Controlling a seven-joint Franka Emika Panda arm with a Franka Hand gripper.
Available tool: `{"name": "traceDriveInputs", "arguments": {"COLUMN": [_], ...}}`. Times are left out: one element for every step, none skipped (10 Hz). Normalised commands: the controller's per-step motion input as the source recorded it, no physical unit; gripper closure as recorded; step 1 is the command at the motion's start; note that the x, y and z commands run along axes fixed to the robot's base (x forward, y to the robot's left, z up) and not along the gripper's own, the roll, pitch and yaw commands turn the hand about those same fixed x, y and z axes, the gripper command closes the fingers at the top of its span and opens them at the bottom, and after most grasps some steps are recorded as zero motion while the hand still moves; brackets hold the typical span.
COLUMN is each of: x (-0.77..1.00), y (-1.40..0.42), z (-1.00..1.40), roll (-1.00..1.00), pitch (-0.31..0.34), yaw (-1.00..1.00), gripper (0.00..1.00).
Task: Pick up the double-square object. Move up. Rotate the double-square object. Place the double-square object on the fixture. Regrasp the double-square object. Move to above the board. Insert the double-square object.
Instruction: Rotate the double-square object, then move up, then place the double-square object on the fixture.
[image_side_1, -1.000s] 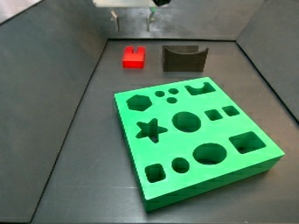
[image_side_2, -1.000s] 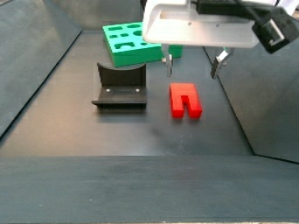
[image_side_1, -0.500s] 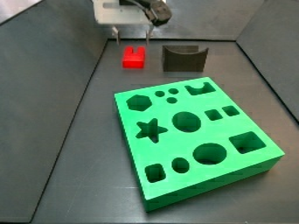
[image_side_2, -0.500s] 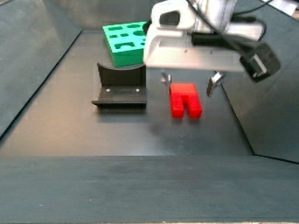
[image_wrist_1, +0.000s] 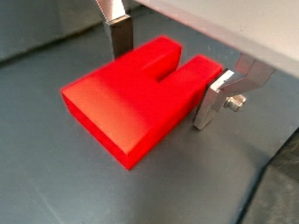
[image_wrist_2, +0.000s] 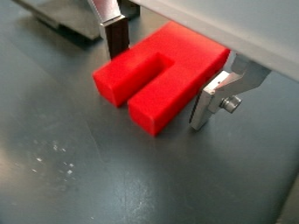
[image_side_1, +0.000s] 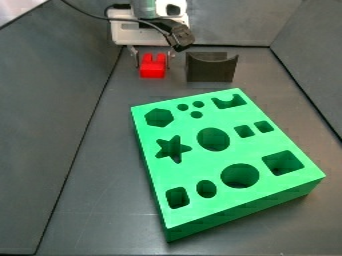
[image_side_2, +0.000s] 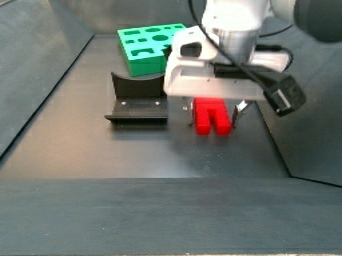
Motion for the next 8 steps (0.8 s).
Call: {"name": "traceDriveInputs", "arguments": {"x": [0.0, 0.0, -0.02, -0.03, -0.02, -0.02, -0.02, 0.0], "y": [0.0, 0.0, 0.0, 0.0, 0.01, 0.01, 0.01, 0.0], "z": [0.0, 0.83, 0.81, 0.68, 0.55, 0.4, 0.25, 1.0], "roll": [0.0, 0.0, 0.0, 0.0, 0.01, 0.02, 0.02, 0.0], "pitch": [0.0, 0.0, 0.012, 0.032, 0.044, 0.05, 0.049, 0.0], "yaw": [0.0, 0.0, 0.0, -0.01, -0.01, -0.01, -0.01, 0.0], "gripper": [1.0, 1.0, 1.0, 1.0, 1.0, 1.0, 1.0, 1.0]}}
